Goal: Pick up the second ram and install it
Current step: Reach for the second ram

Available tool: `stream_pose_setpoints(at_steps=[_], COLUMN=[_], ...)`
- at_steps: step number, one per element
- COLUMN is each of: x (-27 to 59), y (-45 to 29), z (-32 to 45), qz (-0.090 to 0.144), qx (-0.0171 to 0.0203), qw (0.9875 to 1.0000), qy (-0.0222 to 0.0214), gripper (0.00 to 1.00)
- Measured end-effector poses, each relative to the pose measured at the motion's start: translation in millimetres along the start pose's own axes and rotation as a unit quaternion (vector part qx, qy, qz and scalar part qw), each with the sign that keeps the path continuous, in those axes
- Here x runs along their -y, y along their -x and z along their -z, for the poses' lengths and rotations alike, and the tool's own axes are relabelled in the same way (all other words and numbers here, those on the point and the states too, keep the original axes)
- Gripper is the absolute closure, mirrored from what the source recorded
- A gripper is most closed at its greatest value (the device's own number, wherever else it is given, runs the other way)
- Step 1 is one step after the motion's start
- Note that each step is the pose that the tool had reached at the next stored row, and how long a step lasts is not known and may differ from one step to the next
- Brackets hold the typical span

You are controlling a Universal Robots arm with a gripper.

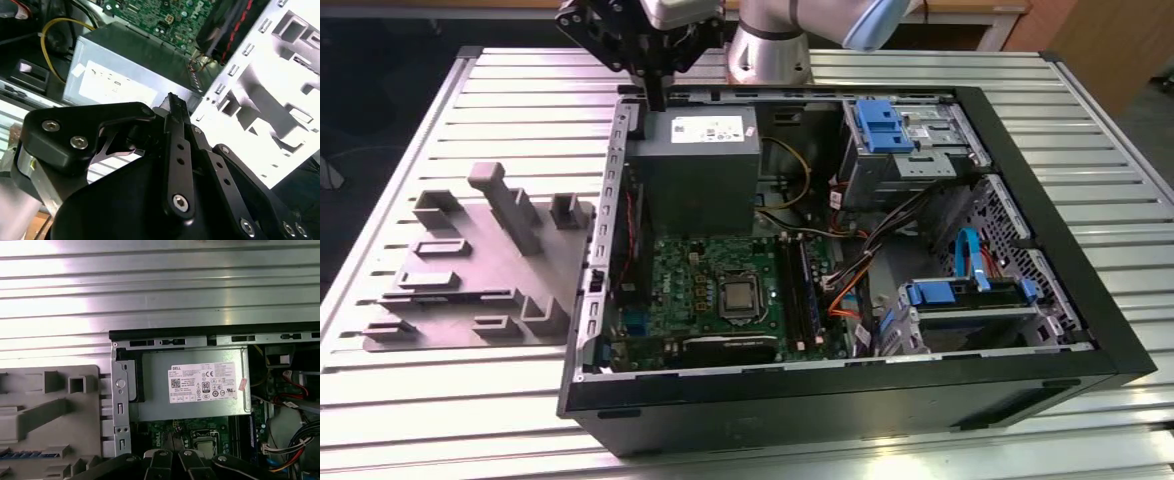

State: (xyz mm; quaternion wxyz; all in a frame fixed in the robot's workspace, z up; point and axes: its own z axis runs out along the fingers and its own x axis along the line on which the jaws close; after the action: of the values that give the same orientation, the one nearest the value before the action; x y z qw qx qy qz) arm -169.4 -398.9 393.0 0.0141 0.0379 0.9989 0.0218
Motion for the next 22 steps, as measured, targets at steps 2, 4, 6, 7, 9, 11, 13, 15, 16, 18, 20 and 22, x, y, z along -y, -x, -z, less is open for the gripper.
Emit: stream_pose_setpoints(at_steps=[2, 4, 6, 7, 9, 11, 13, 15, 16, 18, 20, 22], x=[0.4, 0.9, 1.4, 1.6, 2.0, 2.5, 3.0, 3.5, 3.8, 4.2, 4.7, 5.2], y=[-5.7, -11.9, -18.0, -21.0, -27.0, -33.3, -39.5, -45.8, -49.2, -55.3, -61.4, -67.3], z=[0.2, 0.3, 0.4, 0.4, 0.5, 0.7, 0.8, 0.8, 0.7, 0.5, 0.2, -0.4], qz=[0.0, 0.0, 0.0, 0.0, 0.0, 0.0, 0.0, 0.0, 0.0, 0.0, 0.0, 0.0], qx=[0.0001, 0.0003, 0.0006, 0.0007, 0.0009, 0.0011, 0.0013, 0.0015, 0.0017, 0.0018, 0.0018, 0.0019], qw=[1.0, 1.0, 1.0, 1.0, 1.0, 1.0, 1.0, 1.0, 1.0, 1.0, 1.0, 1.0], qy=[0.0, 0.0, 0.0, 0.0001, 0.0001, 0.0001, 0.0, 0.0001, 0.0001, 0.0001, 0.0001, 0.0001], gripper=[0.9, 0.9, 0.9, 0.9, 0.9, 0.9, 0.9, 0.9, 0.9, 0.9, 0.9, 0.9])
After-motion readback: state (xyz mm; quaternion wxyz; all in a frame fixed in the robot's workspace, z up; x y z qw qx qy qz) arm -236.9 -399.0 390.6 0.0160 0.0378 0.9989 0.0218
